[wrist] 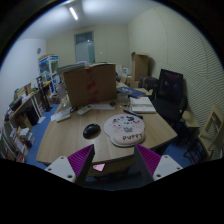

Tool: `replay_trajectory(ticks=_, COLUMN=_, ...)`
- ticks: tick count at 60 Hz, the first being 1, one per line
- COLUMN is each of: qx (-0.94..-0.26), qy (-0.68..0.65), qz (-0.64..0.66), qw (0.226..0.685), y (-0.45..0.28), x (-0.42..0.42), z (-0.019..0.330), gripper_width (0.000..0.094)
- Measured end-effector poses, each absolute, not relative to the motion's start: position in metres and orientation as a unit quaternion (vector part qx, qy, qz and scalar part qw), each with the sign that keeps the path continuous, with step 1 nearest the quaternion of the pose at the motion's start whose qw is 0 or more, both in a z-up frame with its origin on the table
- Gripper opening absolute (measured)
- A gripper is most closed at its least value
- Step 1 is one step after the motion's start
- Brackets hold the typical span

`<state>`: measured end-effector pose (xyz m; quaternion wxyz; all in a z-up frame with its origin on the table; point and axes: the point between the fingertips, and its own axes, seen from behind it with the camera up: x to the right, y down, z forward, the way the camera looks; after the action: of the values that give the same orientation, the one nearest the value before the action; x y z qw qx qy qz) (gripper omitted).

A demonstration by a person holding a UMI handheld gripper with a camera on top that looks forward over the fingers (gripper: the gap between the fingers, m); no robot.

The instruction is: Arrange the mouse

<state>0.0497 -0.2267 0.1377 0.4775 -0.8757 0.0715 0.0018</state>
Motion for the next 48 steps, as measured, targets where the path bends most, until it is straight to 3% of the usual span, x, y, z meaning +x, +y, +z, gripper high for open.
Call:
replay_trajectory(ticks=16, qx=-0.882, qy=0.048, qz=0.026, qw=0.469, y=-0.188, x=0.029, z=0.115, gripper_width=0.0824)
replay_trajectory(ticks=48, qx=-0.898, qy=-0.003, qz=0.057, qw=0.437, y=-0.048, x=-0.069, z=-0.001, gripper_width=0.0816)
